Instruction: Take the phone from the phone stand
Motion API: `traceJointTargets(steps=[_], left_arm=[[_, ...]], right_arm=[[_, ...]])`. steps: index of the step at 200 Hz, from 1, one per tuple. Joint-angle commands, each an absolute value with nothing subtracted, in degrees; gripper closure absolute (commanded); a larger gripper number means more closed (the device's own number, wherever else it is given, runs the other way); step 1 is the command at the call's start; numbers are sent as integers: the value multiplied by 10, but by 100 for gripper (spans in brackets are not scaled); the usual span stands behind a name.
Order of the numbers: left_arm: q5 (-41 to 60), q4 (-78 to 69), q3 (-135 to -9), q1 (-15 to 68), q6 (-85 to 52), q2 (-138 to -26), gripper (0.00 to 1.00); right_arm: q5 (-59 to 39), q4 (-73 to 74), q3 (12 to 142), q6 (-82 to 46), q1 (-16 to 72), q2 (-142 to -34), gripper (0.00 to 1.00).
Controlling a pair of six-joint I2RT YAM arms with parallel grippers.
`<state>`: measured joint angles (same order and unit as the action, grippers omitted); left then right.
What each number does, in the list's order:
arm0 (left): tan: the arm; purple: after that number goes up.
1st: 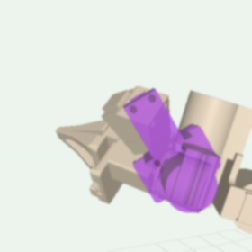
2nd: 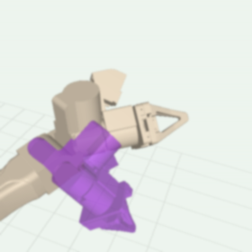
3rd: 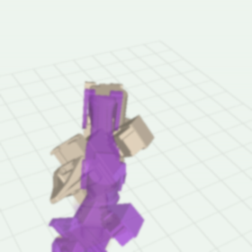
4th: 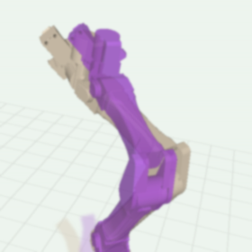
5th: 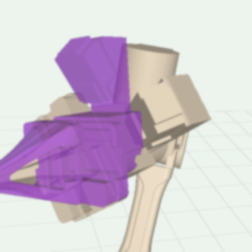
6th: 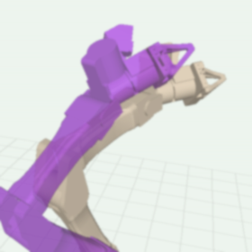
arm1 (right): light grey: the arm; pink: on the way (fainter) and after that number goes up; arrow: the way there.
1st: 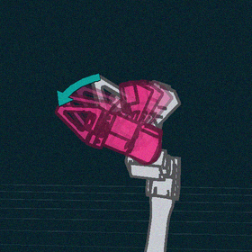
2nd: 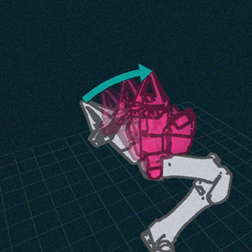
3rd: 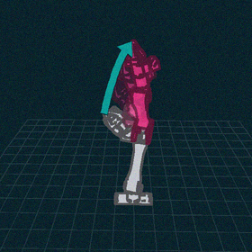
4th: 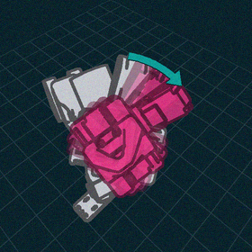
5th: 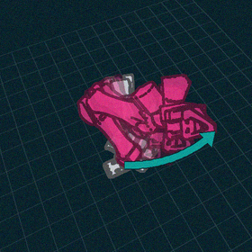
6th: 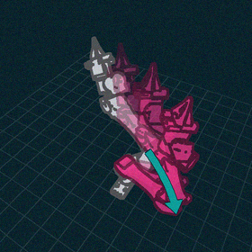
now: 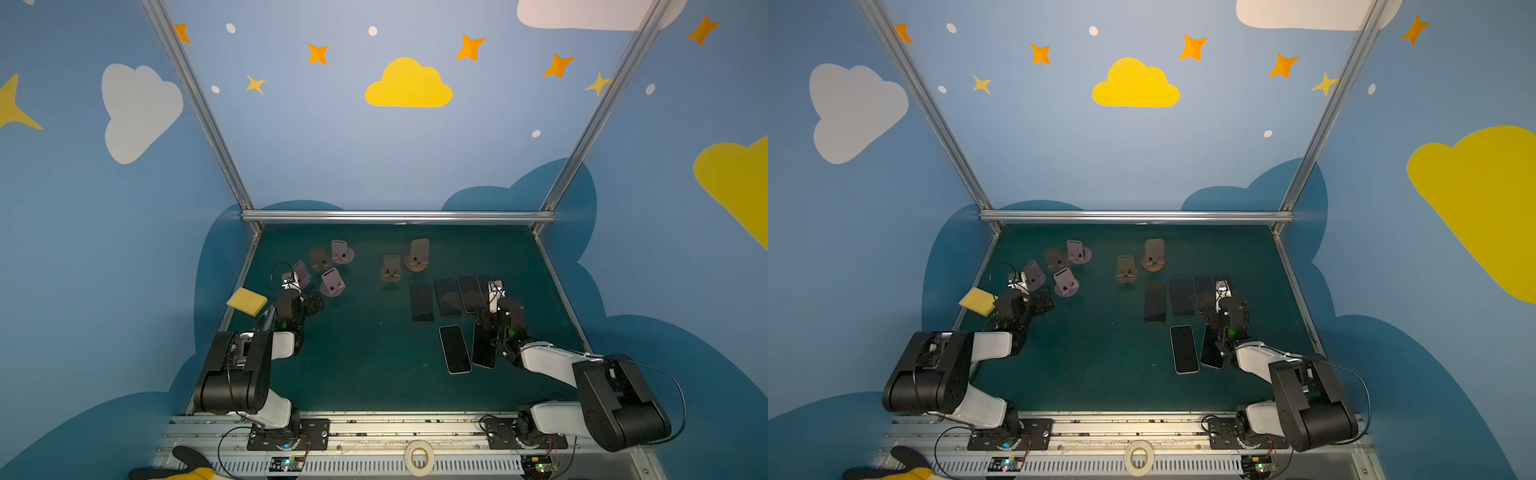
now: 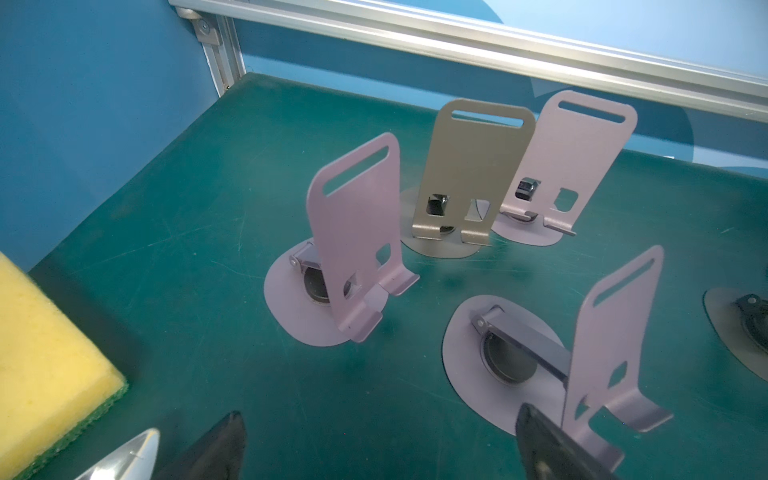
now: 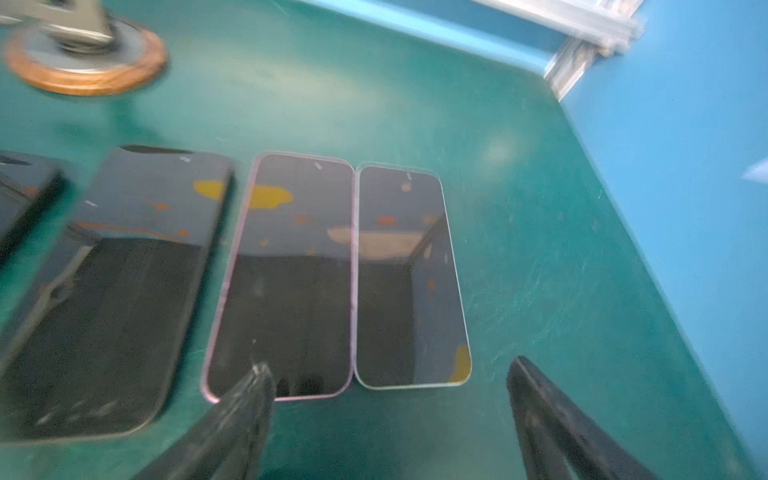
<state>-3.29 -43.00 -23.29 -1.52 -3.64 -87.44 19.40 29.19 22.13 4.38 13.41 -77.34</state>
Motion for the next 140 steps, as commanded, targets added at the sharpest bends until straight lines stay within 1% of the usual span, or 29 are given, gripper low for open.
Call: traceJointTargets(steps=[1, 15, 22, 37, 55, 140], left_arm=[[-31, -426, -240, -15, -32, -871, 0], [-31, -427, -239, -15, -32, -870, 0], [-31, -427, -240, -15, -32, -871, 0], [-32, -427, -240, -15, -32, -871, 0], [-32, -427, -239, -14, -32, -871, 0], [-21, -422, -244, -17, -30, -872, 0]], right_arm=[[125, 245, 293, -5, 84, -796, 12], [43, 217, 328, -24, 36, -838, 12], [16, 209, 327, -31, 23, -833, 12], [17, 263, 302, -15, 24, -835, 11], [24, 228, 316, -42, 24, -832, 11], [28, 230, 316, -41, 25, -833, 11]])
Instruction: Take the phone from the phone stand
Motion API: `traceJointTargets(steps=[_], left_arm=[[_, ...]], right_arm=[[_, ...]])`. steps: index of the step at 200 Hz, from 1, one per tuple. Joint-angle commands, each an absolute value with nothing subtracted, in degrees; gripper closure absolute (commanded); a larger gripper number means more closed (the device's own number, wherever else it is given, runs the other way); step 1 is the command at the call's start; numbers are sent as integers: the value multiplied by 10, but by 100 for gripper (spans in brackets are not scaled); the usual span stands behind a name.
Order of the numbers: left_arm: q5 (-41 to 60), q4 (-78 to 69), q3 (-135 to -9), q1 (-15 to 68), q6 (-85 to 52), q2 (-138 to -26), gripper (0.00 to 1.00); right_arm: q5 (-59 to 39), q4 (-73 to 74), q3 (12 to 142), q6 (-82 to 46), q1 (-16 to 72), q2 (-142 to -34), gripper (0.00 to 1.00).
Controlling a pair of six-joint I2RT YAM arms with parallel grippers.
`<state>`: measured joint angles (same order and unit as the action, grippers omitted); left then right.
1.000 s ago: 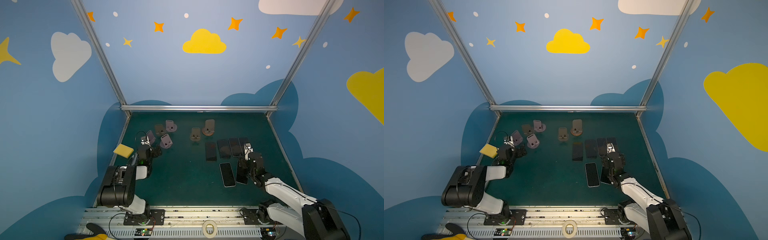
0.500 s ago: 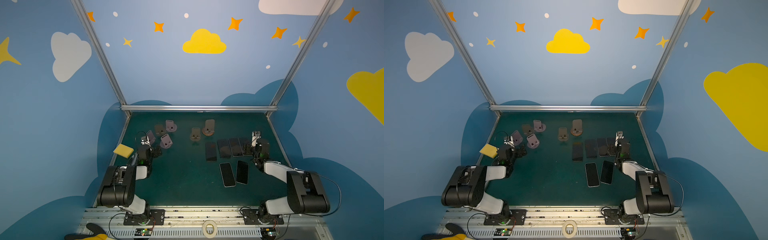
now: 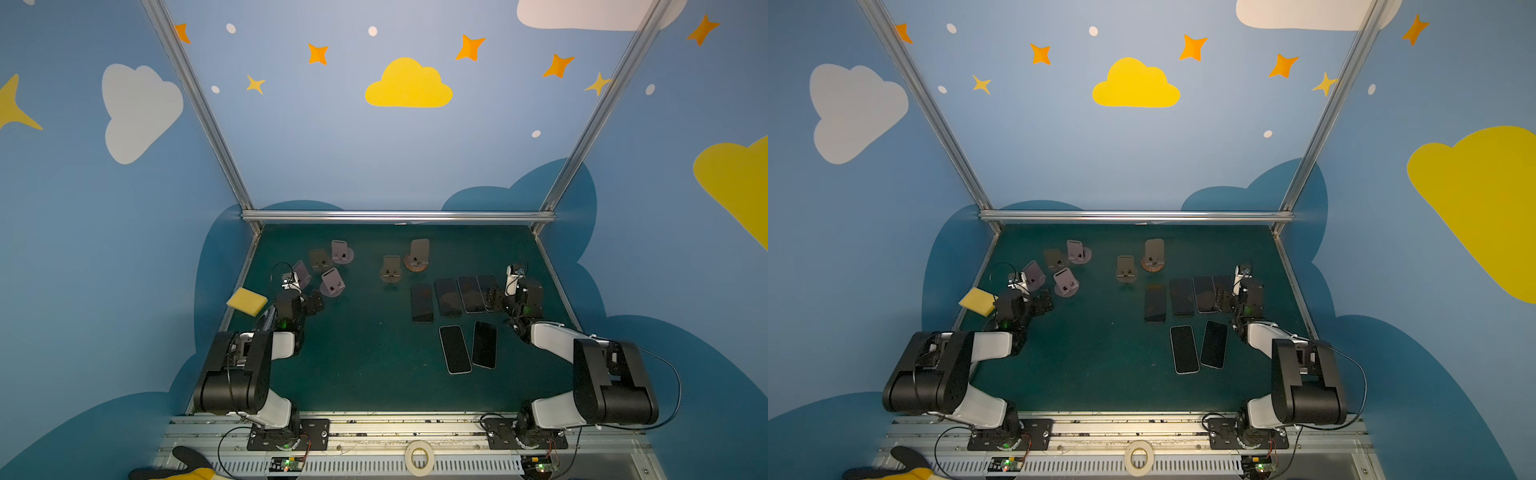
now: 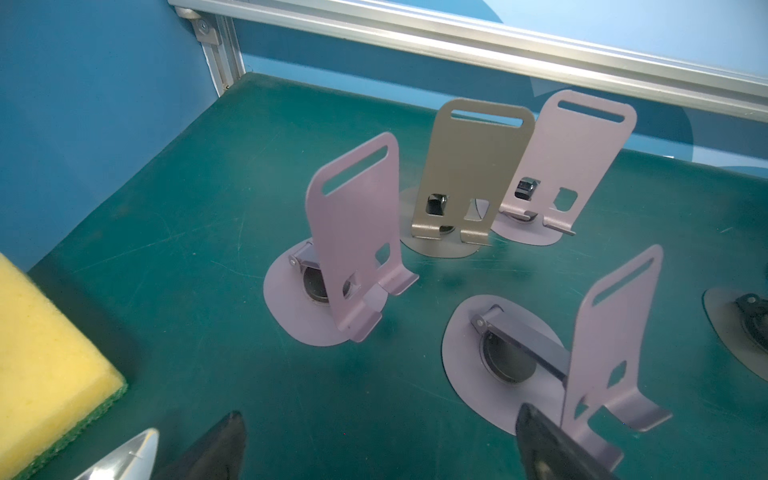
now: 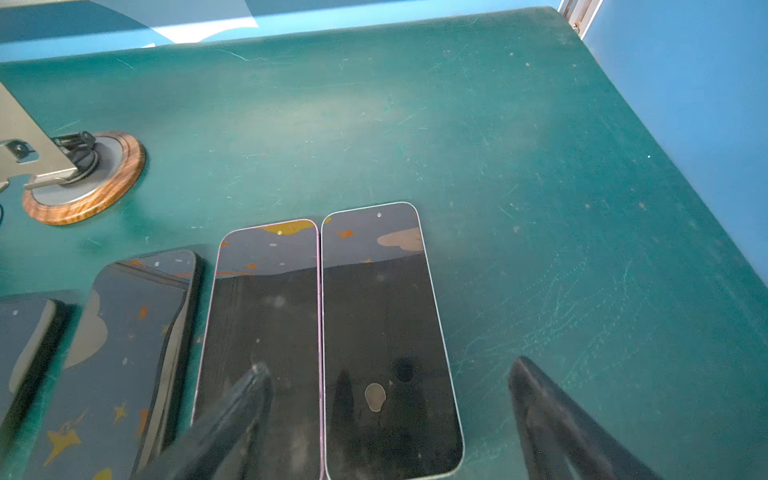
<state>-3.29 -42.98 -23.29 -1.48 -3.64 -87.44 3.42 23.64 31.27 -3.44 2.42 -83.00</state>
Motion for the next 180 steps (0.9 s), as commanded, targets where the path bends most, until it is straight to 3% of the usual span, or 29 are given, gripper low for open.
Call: traceJointTargets(steps=[1, 23, 180], left_arm=[[-15, -421, -244, -18, -28, -872, 0], [45, -414, -248, -32, -23, -874, 0], [24, -419, -243, -21, -16, -870, 0]], right_arm=[[28, 230, 316, -41, 25, -833, 11], [19, 225, 321, -41, 22, -837, 11], [21, 228, 316, -41, 23, -832, 11]])
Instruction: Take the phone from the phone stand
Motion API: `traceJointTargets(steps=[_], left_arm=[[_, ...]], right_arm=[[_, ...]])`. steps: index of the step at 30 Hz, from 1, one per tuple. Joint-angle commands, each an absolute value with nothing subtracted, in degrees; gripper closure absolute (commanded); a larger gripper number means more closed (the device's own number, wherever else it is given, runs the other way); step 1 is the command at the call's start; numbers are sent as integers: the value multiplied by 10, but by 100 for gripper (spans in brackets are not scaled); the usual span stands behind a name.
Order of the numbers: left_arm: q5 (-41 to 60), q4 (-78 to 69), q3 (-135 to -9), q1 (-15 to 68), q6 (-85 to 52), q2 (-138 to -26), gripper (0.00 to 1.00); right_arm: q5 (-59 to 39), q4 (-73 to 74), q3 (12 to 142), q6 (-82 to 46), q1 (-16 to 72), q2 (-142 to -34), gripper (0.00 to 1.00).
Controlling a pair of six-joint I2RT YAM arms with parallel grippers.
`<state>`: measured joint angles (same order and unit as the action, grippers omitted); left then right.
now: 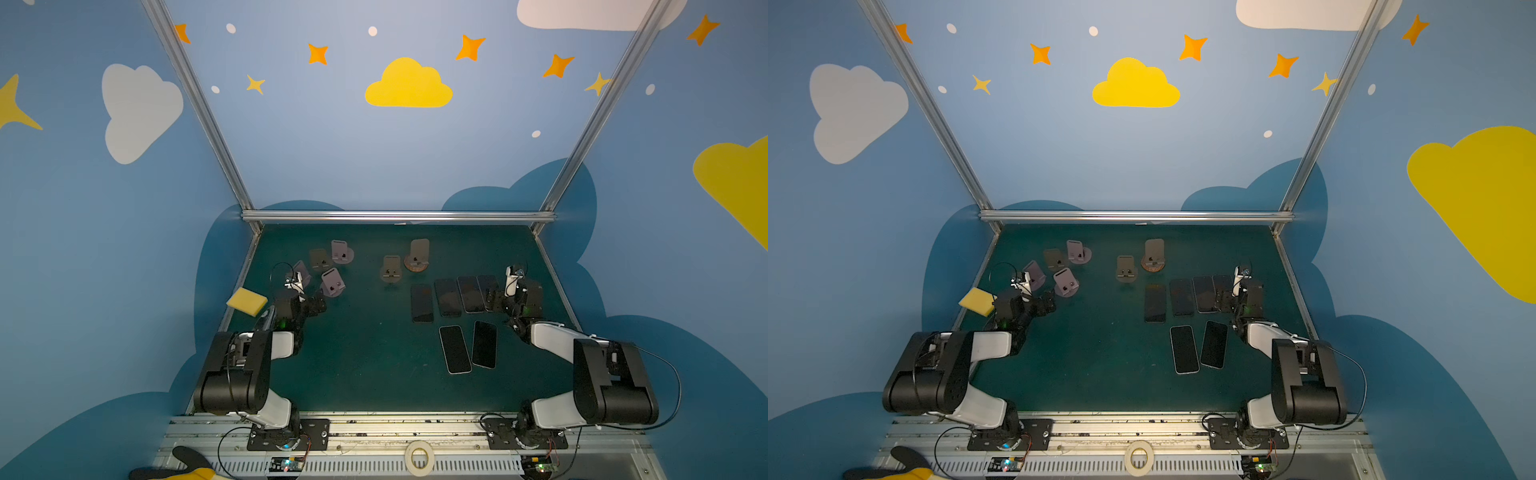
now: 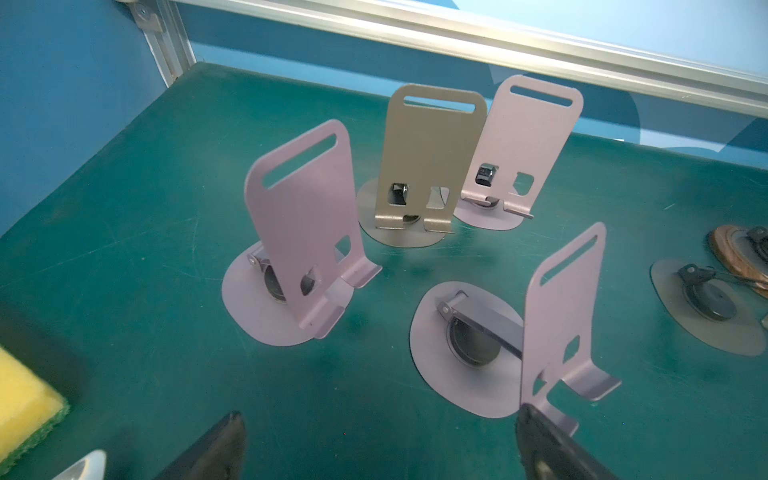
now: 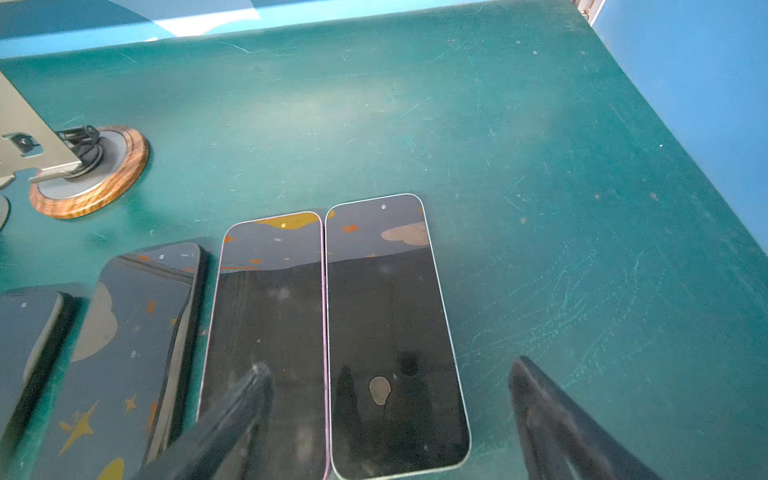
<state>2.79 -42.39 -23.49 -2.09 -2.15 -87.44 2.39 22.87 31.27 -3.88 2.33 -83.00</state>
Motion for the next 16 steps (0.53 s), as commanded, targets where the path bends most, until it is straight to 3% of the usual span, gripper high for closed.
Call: traceJointTargets(steps=[1, 16], left_arm=[[24, -419, -243, -21, -16, -870, 0], [25, -418, -243, -21, -16, -870, 0]], right_arm=[[21, 228, 316, -41, 23, -832, 11], [28, 228, 316, -41, 26, -832, 11]])
